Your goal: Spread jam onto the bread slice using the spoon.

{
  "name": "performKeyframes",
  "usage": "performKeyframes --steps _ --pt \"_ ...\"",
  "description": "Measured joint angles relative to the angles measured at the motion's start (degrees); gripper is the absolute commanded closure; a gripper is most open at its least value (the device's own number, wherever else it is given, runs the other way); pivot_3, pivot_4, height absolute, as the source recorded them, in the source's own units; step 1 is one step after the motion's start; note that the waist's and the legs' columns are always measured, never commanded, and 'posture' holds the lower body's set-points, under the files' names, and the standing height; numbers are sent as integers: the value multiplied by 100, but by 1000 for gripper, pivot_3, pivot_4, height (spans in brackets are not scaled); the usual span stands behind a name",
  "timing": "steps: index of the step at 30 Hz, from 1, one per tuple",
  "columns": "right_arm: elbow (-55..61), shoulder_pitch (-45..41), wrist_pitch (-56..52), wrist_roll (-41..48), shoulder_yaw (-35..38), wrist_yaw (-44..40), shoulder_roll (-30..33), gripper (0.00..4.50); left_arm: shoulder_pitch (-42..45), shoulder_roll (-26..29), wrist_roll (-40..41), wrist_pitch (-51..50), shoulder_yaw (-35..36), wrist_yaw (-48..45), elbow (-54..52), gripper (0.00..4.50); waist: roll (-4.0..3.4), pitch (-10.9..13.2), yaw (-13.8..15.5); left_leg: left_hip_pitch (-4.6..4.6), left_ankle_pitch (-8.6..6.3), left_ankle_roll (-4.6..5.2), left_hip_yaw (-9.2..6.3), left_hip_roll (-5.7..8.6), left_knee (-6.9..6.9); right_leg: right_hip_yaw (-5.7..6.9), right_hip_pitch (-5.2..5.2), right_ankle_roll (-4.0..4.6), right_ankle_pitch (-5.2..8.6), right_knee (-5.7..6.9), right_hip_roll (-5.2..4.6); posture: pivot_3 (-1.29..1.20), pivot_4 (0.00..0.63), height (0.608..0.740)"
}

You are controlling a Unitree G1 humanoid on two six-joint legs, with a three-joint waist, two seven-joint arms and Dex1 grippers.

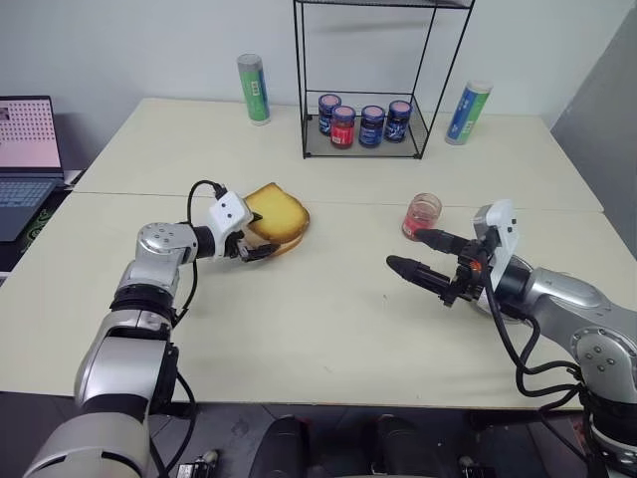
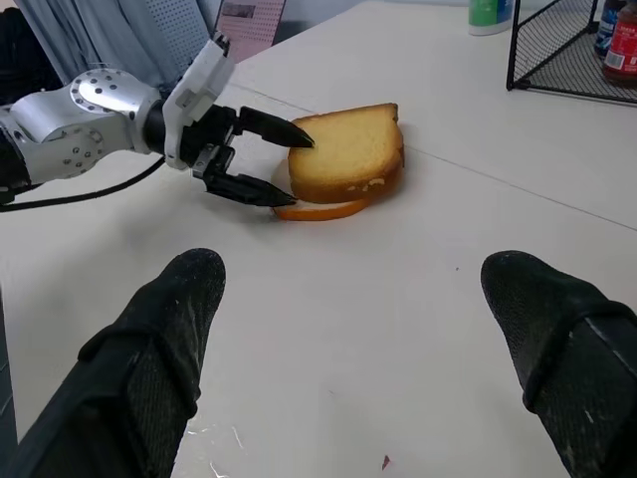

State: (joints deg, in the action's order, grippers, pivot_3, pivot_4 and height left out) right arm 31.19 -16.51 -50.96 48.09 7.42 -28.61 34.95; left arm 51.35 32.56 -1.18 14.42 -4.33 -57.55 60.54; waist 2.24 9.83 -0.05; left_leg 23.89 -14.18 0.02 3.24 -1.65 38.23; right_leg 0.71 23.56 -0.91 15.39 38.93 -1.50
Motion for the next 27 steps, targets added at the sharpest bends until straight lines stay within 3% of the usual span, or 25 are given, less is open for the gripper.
performKeyframes --steps 7,27 --pt "-1 -3 1 -17 -26 19 -5 0 393 -183 -240 110 -1 351 644 429 0 0 -7 -1 0 0 0 -1 -1 0 0 0 0 1 9 0 150 740" --pt "16 21 1 -9 -25 151 -11 0 539 -170 -378 -28 19 178 811 4074 0 -1 -8 -5 0 0 1 -2 0 -2 0 0 0 4 11 0 150 740"
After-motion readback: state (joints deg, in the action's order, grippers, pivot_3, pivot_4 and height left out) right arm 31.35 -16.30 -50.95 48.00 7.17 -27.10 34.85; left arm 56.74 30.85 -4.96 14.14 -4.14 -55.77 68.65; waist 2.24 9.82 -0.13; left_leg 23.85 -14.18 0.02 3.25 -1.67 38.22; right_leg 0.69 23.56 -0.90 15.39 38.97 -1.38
